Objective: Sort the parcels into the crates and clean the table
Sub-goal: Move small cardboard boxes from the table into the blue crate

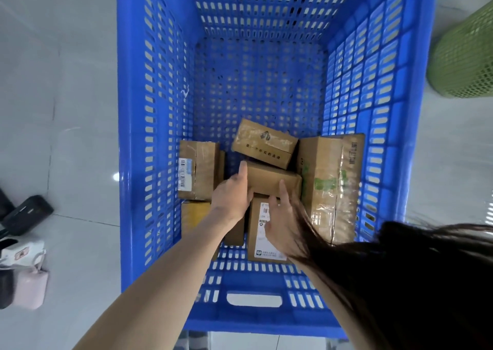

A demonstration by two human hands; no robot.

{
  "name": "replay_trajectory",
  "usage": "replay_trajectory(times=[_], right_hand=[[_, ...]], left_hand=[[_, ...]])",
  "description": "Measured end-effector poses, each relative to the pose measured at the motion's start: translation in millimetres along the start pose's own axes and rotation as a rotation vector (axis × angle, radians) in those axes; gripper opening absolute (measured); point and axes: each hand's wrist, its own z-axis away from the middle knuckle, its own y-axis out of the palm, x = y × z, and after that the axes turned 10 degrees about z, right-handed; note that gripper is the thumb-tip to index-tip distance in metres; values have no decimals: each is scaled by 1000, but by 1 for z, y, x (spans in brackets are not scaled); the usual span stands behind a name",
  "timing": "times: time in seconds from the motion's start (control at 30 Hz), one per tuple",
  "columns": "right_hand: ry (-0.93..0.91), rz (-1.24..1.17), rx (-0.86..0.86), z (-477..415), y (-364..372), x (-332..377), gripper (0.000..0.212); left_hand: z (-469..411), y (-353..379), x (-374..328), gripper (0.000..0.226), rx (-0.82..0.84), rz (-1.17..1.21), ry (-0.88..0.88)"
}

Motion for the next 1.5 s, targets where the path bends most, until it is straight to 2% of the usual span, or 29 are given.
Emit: replay_trajectory(times=[0.1, 0.17, 0.23, 0.4, 0.67, 0.8, 0.93, 1.1, 1.17, 1.3, 1.5], right_hand=[[-50, -44, 156, 1, -13, -6, 53], [-24, -92, 102, 0, -28, -9, 55], [-21, -103, 61, 6, -52, -9, 59], [13, -118, 15, 33, -121, -15, 63], [44, -188, -205, 122, -236, -42, 62], [45, -198, -342, 192, -309, -64, 61], [12, -178, -461, 248, -364, -94, 61], [-74, -192, -632, 310, -432, -141, 60], [-112, -178, -651, 335, -455, -160, 60], [-171, -137, -680, 374, -493, -197, 62], [-91, -84, -753, 440, -545, -263, 59]], left_hand=[[-6, -15, -10, 74, 95, -60, -52], [-5, -29, -17, 77, 135, -50, -61], [0, -51, -26, 76, 96, -49, -37], [26, -110, -47, 62, 73, -114, 13], [118, -233, -102, 58, -85, -247, 310], [175, -292, -163, 60, -208, -372, 348], [220, -324, -229, 62, -310, -386, 335], [274, -351, -326, 64, -403, -396, 437], [293, -357, -361, 64, -481, -344, 453], [317, -366, -421, 64, -534, -348, 468], [365, -394, -507, 63, -622, -433, 554]])
